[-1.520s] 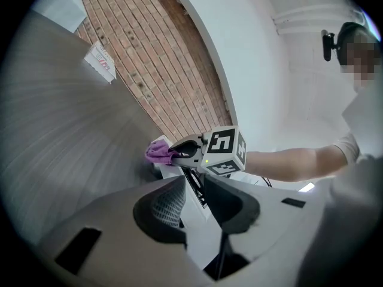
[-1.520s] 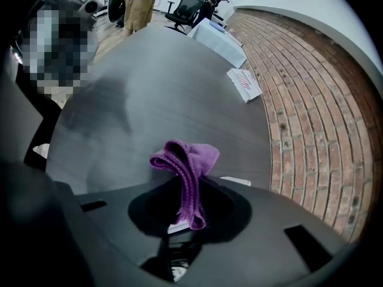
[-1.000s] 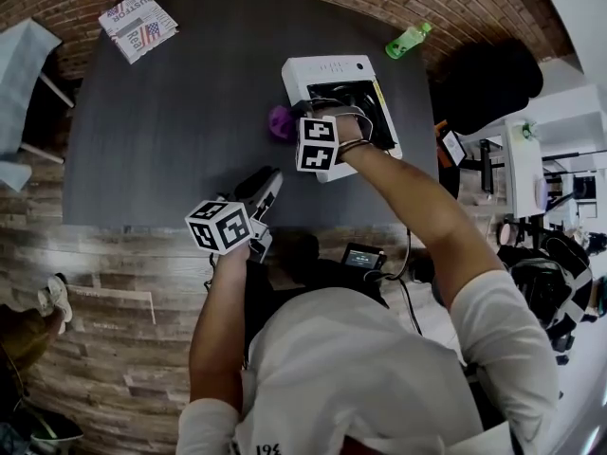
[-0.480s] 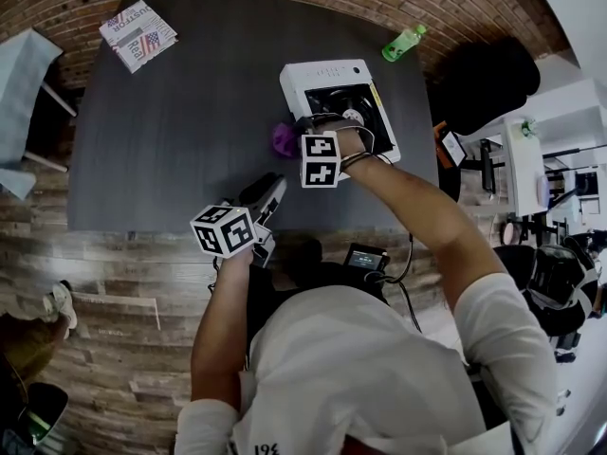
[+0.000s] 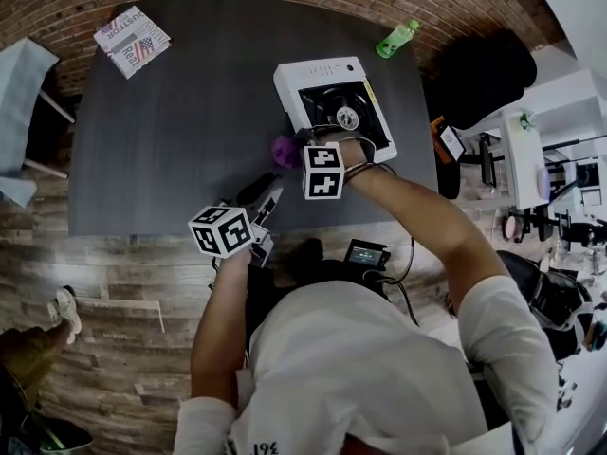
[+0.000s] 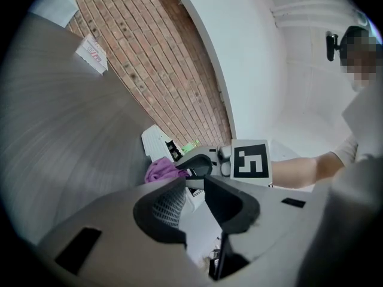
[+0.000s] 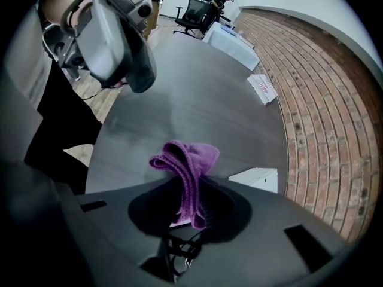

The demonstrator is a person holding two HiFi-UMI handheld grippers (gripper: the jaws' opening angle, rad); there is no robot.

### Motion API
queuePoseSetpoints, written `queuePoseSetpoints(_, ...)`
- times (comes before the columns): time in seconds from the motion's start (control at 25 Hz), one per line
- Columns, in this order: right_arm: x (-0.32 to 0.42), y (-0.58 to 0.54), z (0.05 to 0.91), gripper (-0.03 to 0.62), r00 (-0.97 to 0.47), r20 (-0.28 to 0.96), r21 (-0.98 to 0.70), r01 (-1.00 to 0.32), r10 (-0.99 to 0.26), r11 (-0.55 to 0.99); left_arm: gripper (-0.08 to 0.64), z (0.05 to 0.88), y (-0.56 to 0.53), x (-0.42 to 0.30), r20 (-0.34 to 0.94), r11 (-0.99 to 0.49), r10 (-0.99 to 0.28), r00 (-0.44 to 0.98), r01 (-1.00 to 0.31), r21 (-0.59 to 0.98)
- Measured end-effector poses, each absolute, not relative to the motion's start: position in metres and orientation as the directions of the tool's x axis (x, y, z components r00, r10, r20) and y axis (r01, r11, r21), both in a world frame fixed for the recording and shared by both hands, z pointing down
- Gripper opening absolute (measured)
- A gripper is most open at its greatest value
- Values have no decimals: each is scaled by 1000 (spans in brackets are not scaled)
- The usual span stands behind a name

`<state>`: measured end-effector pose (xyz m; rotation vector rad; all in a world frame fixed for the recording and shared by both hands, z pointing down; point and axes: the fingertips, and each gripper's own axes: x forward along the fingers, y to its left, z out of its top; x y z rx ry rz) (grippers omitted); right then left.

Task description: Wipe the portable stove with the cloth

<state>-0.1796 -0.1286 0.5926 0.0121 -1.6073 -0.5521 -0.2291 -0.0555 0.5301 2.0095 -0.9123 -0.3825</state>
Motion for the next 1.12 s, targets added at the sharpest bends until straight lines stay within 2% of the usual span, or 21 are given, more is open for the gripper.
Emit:
queuePoseSetpoints(0.64, -160, -84, 593, 87, -107, 958, 288, 336, -267, 897, 103, 528, -52, -223, 67, -362, -719, 691, -456, 813)
queuePoseSetpoints(1.12, -145, -49, 584, 87, -98, 981, 191, 350, -167, 917, 103, 527, -52, -220, 74, -369, -712, 699, -462, 806)
